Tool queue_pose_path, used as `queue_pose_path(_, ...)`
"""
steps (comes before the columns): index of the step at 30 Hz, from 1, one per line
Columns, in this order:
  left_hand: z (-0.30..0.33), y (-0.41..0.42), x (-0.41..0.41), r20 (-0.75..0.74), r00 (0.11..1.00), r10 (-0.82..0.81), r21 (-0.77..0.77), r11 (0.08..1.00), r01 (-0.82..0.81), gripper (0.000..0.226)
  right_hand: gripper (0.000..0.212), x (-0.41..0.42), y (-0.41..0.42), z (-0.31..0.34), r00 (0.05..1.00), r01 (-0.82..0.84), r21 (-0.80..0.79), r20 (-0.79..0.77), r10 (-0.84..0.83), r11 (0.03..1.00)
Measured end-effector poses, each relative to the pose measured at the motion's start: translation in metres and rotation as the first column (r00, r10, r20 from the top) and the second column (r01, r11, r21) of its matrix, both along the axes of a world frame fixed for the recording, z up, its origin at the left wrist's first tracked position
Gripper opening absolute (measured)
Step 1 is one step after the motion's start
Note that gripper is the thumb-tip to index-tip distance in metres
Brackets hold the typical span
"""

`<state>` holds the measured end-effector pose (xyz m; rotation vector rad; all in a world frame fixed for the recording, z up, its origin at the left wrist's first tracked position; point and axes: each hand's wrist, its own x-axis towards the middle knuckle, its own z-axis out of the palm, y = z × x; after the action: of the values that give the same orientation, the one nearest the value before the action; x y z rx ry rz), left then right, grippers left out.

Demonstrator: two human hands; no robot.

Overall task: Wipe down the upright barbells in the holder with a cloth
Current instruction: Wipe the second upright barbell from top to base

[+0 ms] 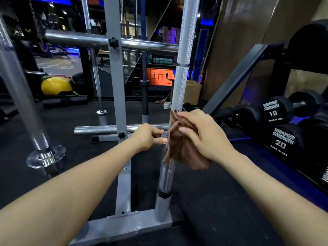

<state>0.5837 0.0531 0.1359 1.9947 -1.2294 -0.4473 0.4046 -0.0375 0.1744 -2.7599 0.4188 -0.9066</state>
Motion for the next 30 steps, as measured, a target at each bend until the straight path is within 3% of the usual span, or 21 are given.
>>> queue_pose_path(4, -0.002, 0.0, 0.0, 0.006, 1.0, -0.003, -0.008, 1.0, 0.003, 0.041, 0.046, 0.012, -0.001, -0.014, 0.991, 0.056, -0.246, -0.105, -0.084, 0.968)
queue_pose_path(8, 0.0, 0.001, 0.001, -0.002, 1.0, -0.014, -0.005, 1.0, 0.014, 0.043, 0.041, 0.01, -0.005, -0.035, 0.966, 0.035, -0.273, -0.236, -0.102, 0.961)
queue_pose_path(12, -0.001, -0.001, 0.002, 0.008, 1.0, -0.013, -0.018, 1.0, 0.014, 0.039, 0.037, 0.013, -0.005, -0.016, 0.99, 0.035, -0.383, -0.111, -0.083, 0.923)
queue_pose_path(15, -0.002, 0.001, 0.002, 0.006, 1.0, -0.015, -0.032, 0.999, 0.015, 0.038, 0.038, 0.014, -0.007, -0.022, 0.991, 0.059, -0.397, -0.088, -0.102, 0.916)
queue_pose_path(20, 0.0, 0.002, 0.001, -0.004, 1.0, -0.015, -0.029, 0.999, 0.014, 0.039, 0.034, 0.011, -0.006, -0.033, 0.97, 0.048, -0.284, -0.215, -0.112, 0.958)
queue_pose_path(25, -0.003, 0.0, 0.001, 0.003, 1.0, -0.026, -0.054, 0.998, 0.026, 0.035, 0.037, 0.014, -0.005, -0.015, 0.996, 0.076, -0.293, -0.015, -0.084, 0.953)
queue_pose_path(30, -0.004, 0.0, 0.002, -0.055, 0.998, -0.028, -0.059, 0.998, 0.025, 0.044, 0.035, 0.009, -0.002, -0.042, 0.968, 0.11, -0.185, -0.204, -0.147, 0.977)
